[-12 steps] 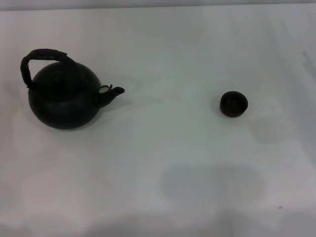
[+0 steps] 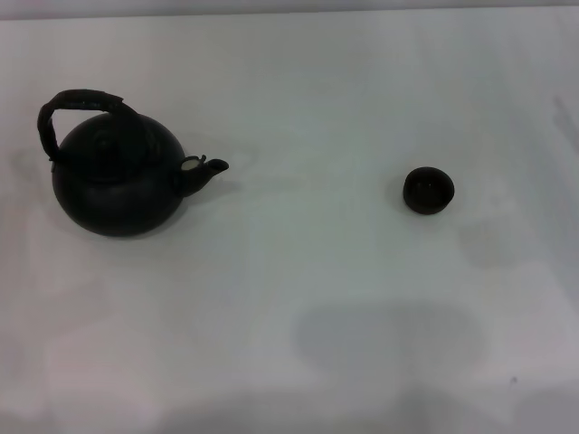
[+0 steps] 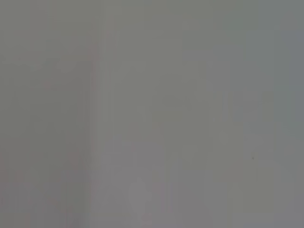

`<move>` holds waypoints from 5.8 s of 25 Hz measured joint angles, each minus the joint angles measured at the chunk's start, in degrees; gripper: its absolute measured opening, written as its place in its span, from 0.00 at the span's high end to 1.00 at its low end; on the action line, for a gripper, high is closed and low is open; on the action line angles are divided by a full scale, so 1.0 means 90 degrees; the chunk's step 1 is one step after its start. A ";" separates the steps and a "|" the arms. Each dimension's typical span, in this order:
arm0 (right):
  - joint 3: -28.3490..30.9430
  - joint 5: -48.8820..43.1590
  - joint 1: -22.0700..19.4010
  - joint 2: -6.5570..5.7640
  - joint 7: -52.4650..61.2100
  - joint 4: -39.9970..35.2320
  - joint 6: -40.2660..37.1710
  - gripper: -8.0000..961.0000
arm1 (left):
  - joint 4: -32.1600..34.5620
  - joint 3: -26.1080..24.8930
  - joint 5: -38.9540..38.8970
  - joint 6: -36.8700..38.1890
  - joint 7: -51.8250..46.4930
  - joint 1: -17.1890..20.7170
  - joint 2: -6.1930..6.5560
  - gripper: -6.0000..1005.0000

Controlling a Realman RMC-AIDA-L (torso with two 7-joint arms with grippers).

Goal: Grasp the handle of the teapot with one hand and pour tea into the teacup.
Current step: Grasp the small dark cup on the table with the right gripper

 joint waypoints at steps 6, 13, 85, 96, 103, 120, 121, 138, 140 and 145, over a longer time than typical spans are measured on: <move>0.0013 0.0000 -0.0014 0.0000 -0.0197 -0.0020 0.0056 0.12 | -0.0043 0.0002 -0.0010 0.0148 -0.0019 -0.0033 0.0003 0.39; 0.0038 0.0012 -0.0022 0.0000 -0.0332 -0.0029 0.0086 0.12 | -0.0163 0.0000 -0.0010 0.0391 -0.0035 -0.0055 0.0004 0.39; -0.1520 -0.6980 0.0316 -0.0034 0.6140 0.4541 0.0273 0.12 | -0.0100 0.0635 0.0162 0.0134 0.0024 0.0214 0.0048 0.39; -0.2188 -0.7045 0.0386 -0.0039 0.6148 0.4541 -0.0504 0.12 | -0.0132 0.0635 0.0160 0.0134 0.0014 0.0205 0.0041 0.39; -0.2539 -0.7261 0.0403 -0.0039 0.6234 0.4531 -0.0940 0.13 | -0.0149 0.0645 0.0160 0.0150 0.0011 0.0209 0.0023 0.39; -0.2865 -0.7507 0.0493 -0.0038 0.6408 0.4402 -0.1464 0.14 | -0.0155 0.0645 0.0160 0.0135 0.0001 0.0192 0.0024 0.39; -0.2867 -0.7551 0.0516 -0.0039 0.6441 0.4381 -0.1472 0.14 | -0.0155 0.0645 0.0160 0.0134 0.0001 0.0192 0.0025 0.39; -0.3001 -0.7794 0.0568 -0.0029 0.6616 0.4258 -0.1694 0.16 | -0.0153 0.0645 0.0160 0.0134 0.0002 0.0170 0.0027 0.39; -0.3001 -0.7798 0.0565 -0.0028 0.6597 0.4231 -0.1726 0.16 | -0.0153 0.0645 0.0166 0.0135 -0.0002 0.0174 0.0021 0.39; -0.3070 -0.7806 0.0564 -0.0029 0.6583 0.4211 -0.1798 0.16 | -0.0153 0.0653 0.0242 0.0150 -0.0015 0.0214 0.0013 0.39</move>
